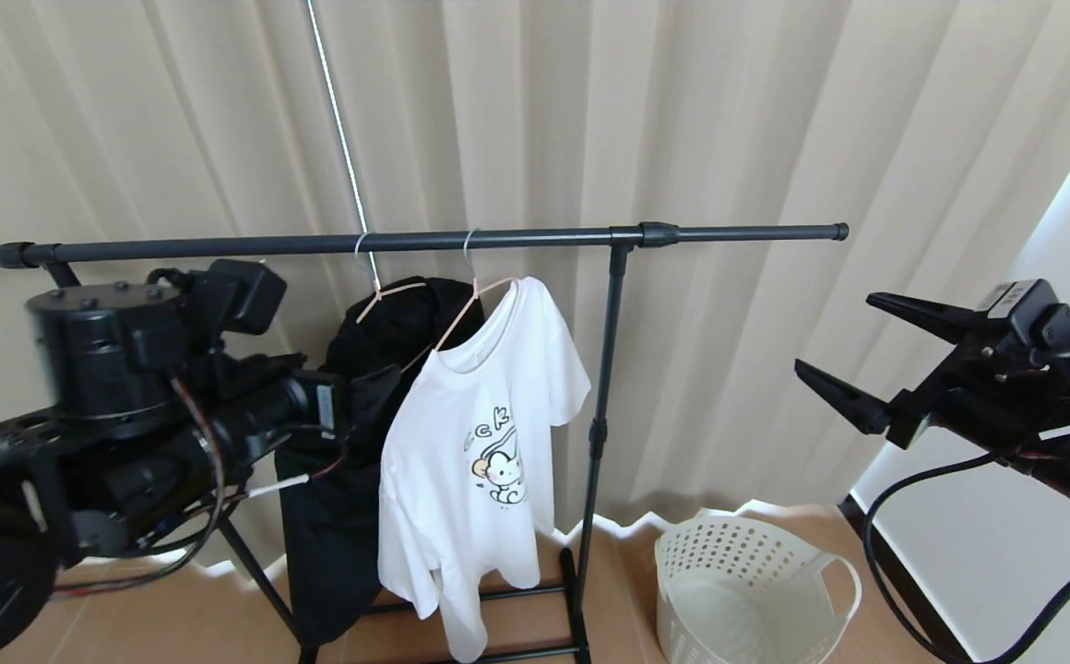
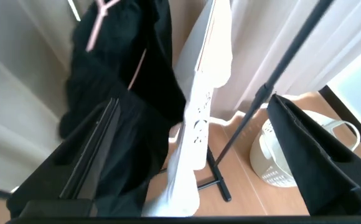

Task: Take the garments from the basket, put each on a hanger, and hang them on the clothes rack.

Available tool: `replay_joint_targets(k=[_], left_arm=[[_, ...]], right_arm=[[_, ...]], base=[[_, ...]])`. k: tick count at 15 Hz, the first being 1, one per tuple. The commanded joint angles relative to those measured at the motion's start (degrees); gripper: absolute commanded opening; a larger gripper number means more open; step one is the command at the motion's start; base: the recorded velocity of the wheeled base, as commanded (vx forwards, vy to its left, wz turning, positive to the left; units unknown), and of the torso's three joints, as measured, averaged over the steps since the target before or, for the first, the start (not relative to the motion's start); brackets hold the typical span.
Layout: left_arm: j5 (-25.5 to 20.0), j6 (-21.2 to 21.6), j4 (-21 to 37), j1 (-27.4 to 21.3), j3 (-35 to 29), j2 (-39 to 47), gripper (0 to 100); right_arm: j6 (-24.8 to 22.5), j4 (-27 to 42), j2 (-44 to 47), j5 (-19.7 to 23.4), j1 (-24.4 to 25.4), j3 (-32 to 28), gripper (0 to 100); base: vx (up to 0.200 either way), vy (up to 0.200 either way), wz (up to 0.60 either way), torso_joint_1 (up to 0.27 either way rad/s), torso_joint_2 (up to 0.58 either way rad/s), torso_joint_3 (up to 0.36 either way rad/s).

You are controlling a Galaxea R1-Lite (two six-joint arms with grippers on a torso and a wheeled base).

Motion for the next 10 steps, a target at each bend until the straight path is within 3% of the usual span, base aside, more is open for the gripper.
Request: replay_joint_targets(k=[1, 3, 6, 8, 9, 10], left_arm=[[0.0, 0.4, 0.0, -0.1, 12.3, -15.7, 100], [-0.2, 0.8, 0.1, -0.2, 20.4, -23.8, 100], [-0.3, 1.9, 0.3, -0.2, 32.0, -32.3, 100], [-0.3, 1.9, 0.3, -0.2, 35.0, -34.0, 100], [-0.3, 1.5, 3.1, -0.1, 35.0, -36.5, 100], [-0.3, 1.4, 3.6, 0.0, 35.0, -36.9, 100]], right_arm=[[3.5, 0.3, -4.1, -2.2, 1.2, 0.7, 100], [8.4, 3.2, -6.8, -4.9, 2.3, 4.4, 100], [9.6, 7.7, -15.0, -10.6, 2.6, 14.8, 100], [9.8, 7.8, -19.7, -11.6, 2.6, 21.4, 100], [11.6, 12.1, -25.5, -11.9, 2.1, 25.3, 100], [11.9, 13.6, -26.2, -12.1, 2.0, 25.3, 100]], base=[[0.000, 0.000, 0.00, 0.000, 0.00, 0.000], [0.000, 0.000, 0.00, 0.000, 0.00, 0.000], [0.000, 0.000, 0.00, 0.000, 0.00, 0.000], [0.000, 0.000, 0.00, 0.000, 0.00, 0.000], [0.000, 0.000, 0.00, 0.000, 0.00, 0.000], [0.000, 0.000, 0.00, 0.000, 0.00, 0.000]])
